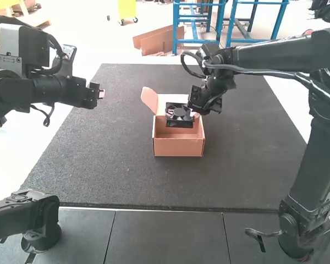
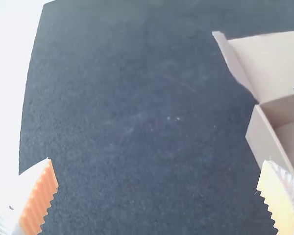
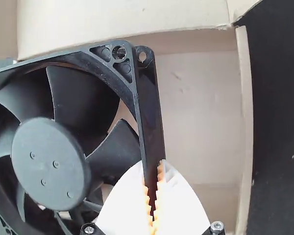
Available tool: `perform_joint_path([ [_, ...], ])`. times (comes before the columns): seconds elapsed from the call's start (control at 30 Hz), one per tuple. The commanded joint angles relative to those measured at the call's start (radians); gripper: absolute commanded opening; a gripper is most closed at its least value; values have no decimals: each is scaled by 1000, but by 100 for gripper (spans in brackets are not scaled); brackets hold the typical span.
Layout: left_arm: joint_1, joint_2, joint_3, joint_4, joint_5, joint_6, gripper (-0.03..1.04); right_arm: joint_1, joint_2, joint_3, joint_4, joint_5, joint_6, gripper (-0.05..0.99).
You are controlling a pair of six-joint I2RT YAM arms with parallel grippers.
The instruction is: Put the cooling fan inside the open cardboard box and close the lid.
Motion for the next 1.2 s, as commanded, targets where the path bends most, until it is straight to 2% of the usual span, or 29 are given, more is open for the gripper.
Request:
perform_joint_path([
  [0.0,6,-19,0,5,5,-14,97,18,22,44,19,4,-17,0],
  [0.37,3,-19,3,5,5,-14,97,23,105,38,48,0,-25,0],
  [0.53,3,-19,3,5,5,-14,97,18,115,55,74,-25,-29,23],
  [0.63,2,-10,-2,0,5,-14,97,14,114,96,71,-39,-29,30],
  [0.67,0,-3,-2,0,5,-14,97,14,112,113,68,-51,-29,41],
  [0.73,0,12,-8,3,7,-14,97,14,109,156,45,-80,-29,74],
  [0.8,0,27,-7,13,5,-24,97,12,109,208,5,-102,-37,92],
  [1.0,-1,87,6,49,5,-32,97,-81,52,299,-24,-123,-62,92],
  [1.17,-1,147,36,63,5,-34,97,-156,-4,294,-30,-94,-126,92],
])
